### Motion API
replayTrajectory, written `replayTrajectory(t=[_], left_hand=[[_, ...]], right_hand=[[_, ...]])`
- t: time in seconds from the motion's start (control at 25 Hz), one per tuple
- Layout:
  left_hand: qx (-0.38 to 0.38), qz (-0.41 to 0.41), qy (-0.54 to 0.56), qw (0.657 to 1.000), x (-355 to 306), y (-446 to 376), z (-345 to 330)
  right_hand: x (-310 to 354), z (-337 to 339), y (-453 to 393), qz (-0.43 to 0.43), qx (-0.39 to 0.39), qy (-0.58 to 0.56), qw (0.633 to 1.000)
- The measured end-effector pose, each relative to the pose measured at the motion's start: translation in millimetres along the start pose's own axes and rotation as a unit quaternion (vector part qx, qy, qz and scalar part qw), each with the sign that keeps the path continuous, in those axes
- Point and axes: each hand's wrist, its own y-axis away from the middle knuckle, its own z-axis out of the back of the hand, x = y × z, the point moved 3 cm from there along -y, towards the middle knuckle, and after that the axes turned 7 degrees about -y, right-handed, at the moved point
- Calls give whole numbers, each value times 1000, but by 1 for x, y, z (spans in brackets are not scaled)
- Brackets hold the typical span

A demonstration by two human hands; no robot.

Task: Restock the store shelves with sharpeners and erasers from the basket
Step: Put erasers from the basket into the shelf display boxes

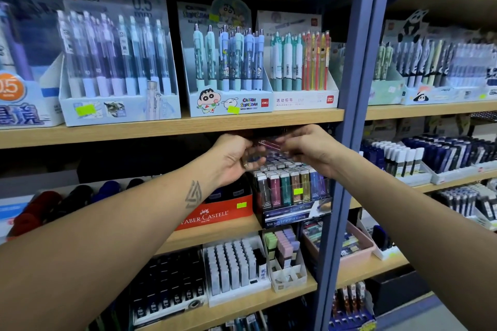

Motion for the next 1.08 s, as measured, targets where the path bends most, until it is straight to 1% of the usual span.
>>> replayTrajectory(t=[0.08,0.16,0.24,0.28,0.4,0.52,0.6,0.72,0.88,1.0,1.04,1.08], left_hand=[[-38,1,-53,998,6,-5,8],[-46,-1,-119,992,9,-7,11],[-53,0,-187,981,10,-6,13],[-55,7,-196,979,10,-7,15],[-44,41,-159,985,10,-6,16],[-41,34,-150,987,12,-9,18],[-35,23,-160,986,13,-11,20],[-25,26,-179,983,17,-12,20],[-23,15,-168,985,15,-11,20],[-28,7,-163,986,13,-10,22],[-24,7,-154,988,13,-11,22],[-18,8,-143,990,14,-12,23]], right_hand=[[-5,10,-8,29,-40,73,996],[-9,12,-12,78,-51,166,982],[-10,9,-15,96,-47,200,974],[-10,8,-17,92,-42,200,975],[-8,7,-21,75,-22,183,980],[-11,9,-23,71,14,173,982],[-15,7,-23,63,35,194,978],[-16,-7,-24,94,68,275,955],[-11,-25,-29,132,101,366,916],[-7,-29,-26,160,124,435,877],[-7,-29,-24,160,128,439,875],[-7,-27,-22,153,122,421,886]])
